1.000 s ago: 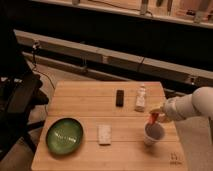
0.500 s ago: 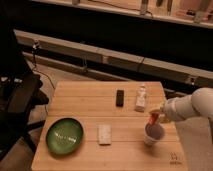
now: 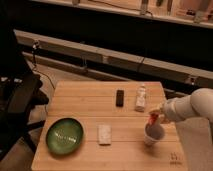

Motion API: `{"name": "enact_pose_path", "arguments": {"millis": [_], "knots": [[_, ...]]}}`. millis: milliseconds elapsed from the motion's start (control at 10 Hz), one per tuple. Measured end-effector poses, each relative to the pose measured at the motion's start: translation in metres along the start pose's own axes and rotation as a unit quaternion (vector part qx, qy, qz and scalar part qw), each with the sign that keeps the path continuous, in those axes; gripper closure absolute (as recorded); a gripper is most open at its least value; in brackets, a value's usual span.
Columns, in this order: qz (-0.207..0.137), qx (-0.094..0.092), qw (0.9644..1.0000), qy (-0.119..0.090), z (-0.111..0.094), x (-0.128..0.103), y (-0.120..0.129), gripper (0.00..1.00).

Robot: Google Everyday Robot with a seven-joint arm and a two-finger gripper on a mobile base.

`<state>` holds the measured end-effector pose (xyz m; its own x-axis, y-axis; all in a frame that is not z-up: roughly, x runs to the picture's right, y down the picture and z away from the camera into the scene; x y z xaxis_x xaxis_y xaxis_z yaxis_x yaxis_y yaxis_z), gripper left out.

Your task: Place the pepper in the ceramic cup

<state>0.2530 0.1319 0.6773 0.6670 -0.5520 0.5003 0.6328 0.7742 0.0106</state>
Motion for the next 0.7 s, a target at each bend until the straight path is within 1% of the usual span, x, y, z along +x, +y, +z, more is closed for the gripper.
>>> {"name": "enact_pose_path", "arguments": {"millis": [100, 200, 400, 600, 700], "knots": [[-0.003, -0.008, 1.0000, -0.001, 0.001, -0.001, 0.002, 0.83], [-0.005, -0.021, 0.9998, -0.004, 0.004, -0.003, 0.007, 0.83], [-0.004, -0.042, 0.9991, -0.010, 0.012, -0.006, 0.020, 0.83], [0.001, -0.055, 0.9984, -0.014, 0.015, -0.011, 0.033, 0.83], [0.002, -0.057, 0.9983, -0.015, 0.014, -0.012, 0.036, 0.81]]}}
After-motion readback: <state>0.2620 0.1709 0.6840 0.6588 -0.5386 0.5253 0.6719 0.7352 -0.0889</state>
